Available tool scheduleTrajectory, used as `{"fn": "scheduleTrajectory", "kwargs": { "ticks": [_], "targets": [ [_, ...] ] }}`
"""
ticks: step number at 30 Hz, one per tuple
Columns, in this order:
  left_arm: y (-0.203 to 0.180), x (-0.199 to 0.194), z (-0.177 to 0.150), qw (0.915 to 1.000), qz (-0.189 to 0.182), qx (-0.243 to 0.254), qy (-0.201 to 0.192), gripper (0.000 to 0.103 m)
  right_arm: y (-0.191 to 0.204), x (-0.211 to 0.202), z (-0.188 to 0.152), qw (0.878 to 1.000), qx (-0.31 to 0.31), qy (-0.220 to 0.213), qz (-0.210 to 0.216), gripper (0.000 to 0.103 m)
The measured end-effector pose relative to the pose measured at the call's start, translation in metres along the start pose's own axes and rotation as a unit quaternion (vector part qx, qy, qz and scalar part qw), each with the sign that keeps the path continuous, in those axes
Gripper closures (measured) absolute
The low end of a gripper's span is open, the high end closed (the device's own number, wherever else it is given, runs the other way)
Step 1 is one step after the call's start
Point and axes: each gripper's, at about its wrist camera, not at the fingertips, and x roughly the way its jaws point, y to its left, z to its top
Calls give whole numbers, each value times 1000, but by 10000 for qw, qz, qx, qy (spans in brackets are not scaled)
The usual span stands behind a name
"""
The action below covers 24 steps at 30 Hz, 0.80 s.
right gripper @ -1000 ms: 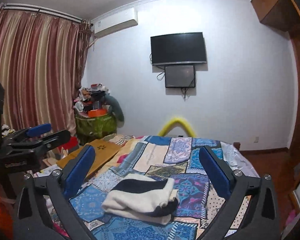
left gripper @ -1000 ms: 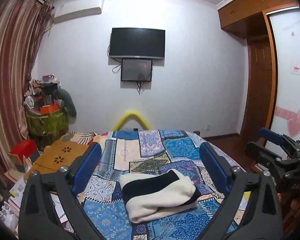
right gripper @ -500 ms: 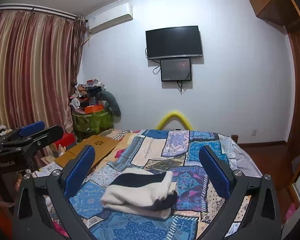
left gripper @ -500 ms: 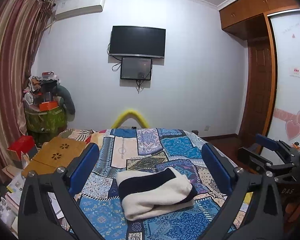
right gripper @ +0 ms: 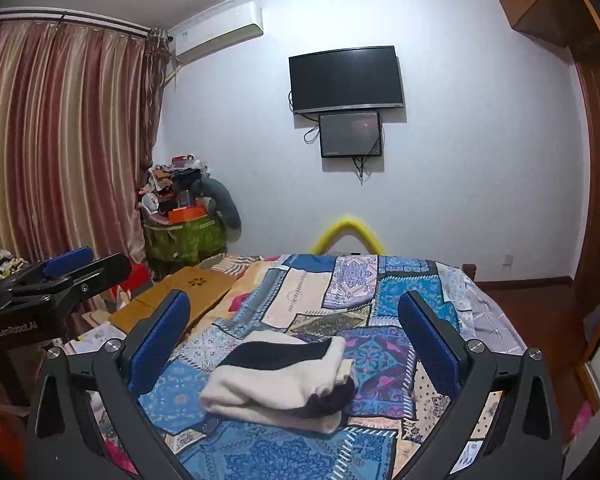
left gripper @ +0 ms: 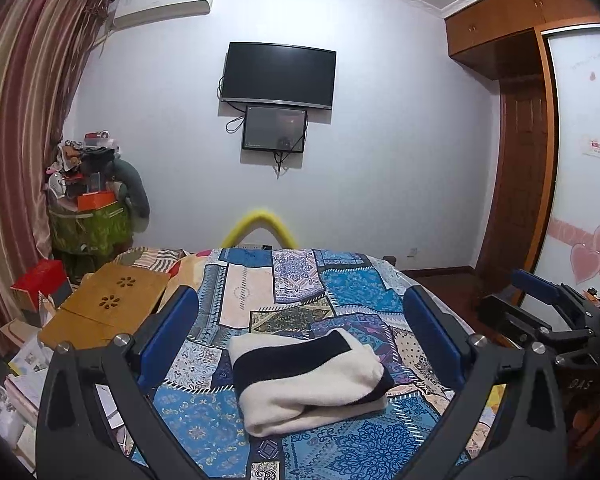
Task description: Fold small clothes
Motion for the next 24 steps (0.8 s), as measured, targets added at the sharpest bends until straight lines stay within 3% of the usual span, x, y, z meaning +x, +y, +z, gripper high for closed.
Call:
{"fn": "scheduleTrajectory", "kwargs": {
  "ticks": [24],
  "targets": [
    [-7,6,-2,9997,-203,-10,123,0,-5,0,1,9999,87,29,-48,0]
  ]
}}
